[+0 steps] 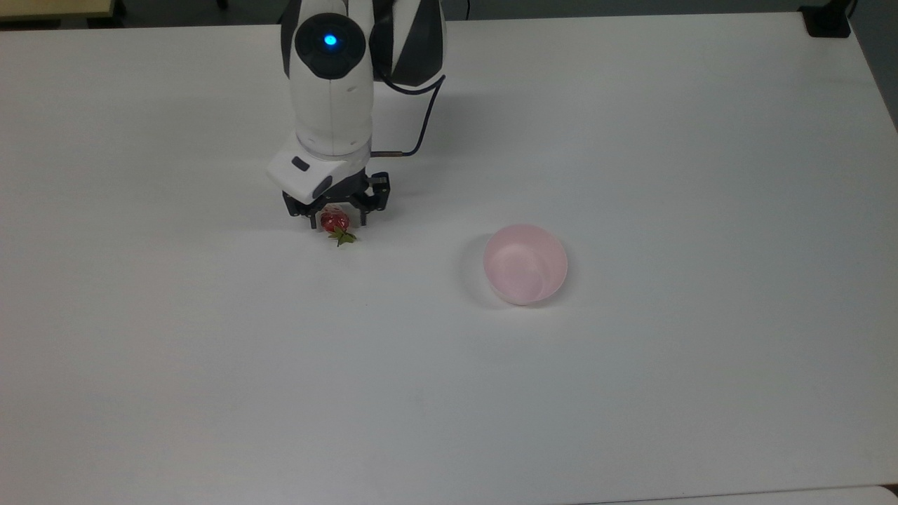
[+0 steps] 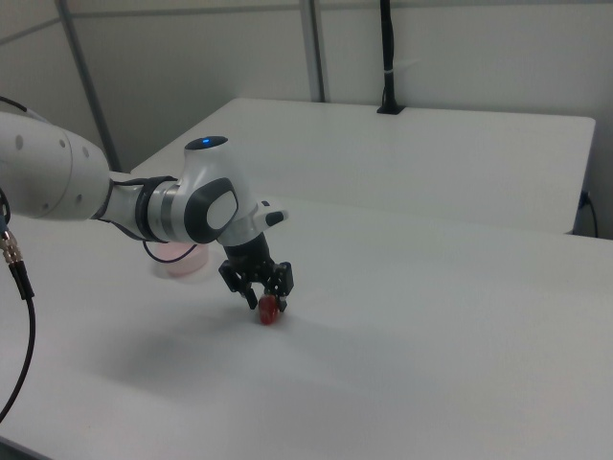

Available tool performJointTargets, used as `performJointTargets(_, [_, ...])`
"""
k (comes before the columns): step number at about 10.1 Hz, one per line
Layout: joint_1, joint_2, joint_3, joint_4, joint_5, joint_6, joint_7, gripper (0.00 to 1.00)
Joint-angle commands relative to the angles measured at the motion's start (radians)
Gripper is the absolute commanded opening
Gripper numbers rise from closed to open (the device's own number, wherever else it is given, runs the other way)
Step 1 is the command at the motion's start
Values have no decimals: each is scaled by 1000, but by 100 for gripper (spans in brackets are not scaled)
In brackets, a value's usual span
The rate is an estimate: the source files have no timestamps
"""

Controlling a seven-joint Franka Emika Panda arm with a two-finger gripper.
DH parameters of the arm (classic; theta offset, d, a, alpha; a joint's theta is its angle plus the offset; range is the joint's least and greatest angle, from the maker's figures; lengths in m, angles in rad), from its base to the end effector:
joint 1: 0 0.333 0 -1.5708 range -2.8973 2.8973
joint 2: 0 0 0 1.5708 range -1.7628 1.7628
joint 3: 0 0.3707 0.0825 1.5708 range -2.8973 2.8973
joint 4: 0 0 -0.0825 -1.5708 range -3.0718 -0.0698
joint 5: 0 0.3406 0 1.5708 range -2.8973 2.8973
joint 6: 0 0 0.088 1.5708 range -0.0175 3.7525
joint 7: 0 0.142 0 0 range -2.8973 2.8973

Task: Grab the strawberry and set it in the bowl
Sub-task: 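Close the gripper on the strawberry and lift it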

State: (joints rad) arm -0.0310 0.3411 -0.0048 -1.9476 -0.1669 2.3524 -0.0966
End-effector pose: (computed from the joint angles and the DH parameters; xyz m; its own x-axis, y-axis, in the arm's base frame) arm 0.6092 -0.0281 0.3571 0.9833 0.1768 0.0436 0.1698 -0.9767 0.1315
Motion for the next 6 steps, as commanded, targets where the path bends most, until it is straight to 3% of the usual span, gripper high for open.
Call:
performJointTargets(1, [-6, 7, -1, 4, -22, 41, 20, 48])
performJointTargets(3, [-4, 7, 0, 4, -29, 39, 20, 30])
performJointTargets(5, [5, -5, 3, 30, -25, 18, 28, 28])
performJointTargets(6, [5, -10, 40, 68, -23, -20, 73, 28])
